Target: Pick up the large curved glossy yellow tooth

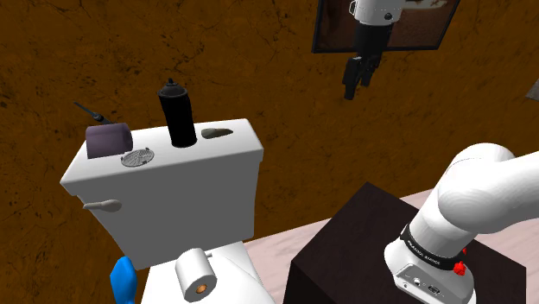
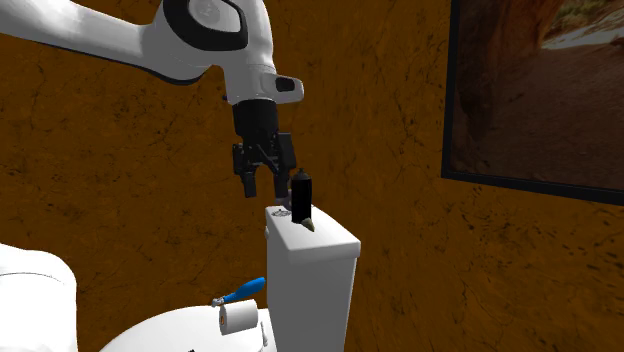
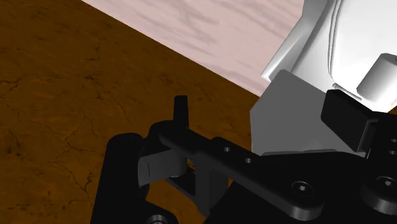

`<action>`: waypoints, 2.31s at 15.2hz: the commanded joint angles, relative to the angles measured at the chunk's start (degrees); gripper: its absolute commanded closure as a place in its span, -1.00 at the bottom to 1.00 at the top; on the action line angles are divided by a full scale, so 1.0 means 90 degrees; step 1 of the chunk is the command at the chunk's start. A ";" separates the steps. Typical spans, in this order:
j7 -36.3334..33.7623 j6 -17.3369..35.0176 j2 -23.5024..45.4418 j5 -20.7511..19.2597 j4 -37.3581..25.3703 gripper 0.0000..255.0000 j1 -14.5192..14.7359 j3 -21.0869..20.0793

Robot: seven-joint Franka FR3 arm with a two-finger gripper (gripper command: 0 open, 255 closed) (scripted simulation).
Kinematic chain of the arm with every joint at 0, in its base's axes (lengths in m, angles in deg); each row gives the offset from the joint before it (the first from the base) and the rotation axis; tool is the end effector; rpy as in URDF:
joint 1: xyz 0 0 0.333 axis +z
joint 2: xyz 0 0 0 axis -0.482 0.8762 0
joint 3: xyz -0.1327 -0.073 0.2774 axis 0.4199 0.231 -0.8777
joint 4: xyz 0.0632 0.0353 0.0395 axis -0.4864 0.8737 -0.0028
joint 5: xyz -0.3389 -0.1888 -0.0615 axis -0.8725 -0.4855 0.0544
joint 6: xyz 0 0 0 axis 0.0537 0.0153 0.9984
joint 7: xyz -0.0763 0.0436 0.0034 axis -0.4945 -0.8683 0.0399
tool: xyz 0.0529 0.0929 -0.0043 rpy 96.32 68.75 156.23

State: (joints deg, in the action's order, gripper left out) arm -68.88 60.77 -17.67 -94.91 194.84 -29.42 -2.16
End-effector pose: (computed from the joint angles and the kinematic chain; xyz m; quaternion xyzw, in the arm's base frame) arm 0.3041 0.0035 0.5878 0.9972 0.0304 0.0139 0.0664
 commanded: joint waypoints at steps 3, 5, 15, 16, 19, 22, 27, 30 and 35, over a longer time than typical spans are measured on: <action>0.0252 0.0374 0.0423 0.0001 -0.0087 -1.00 0.0113 0.0058; 0.0506 0.0725 0.0854 0.0012 -0.0204 -1.00 0.0226 0.0107; 0.1802 0.2077 0.3040 0.0215 -0.1194 -1.00 0.0780 0.0197; 0.1933 0.2173 0.3254 0.0246 -0.1325 -1.00 0.0831 0.0190; 0.2324 0.2422 0.3889 0.0342 -0.1747 -1.00 0.0973 0.0148; 0.2706 0.2612 0.4510 0.0436 -0.2210 -1.00 0.1104 0.0079; 0.3309 0.2806 0.5513 0.0563 -0.3063 -1.00 0.1295 -0.0100; 0.3644 0.2856 0.6099 0.0606 -0.3620 -1.00 0.1404 -0.0235; 0.4083 0.2848 0.6916 0.0618 -0.4466 -1.00 0.1573 -0.0444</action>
State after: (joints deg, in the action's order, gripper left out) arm -32.77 86.15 43.70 -89.37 155.33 -15.48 -5.87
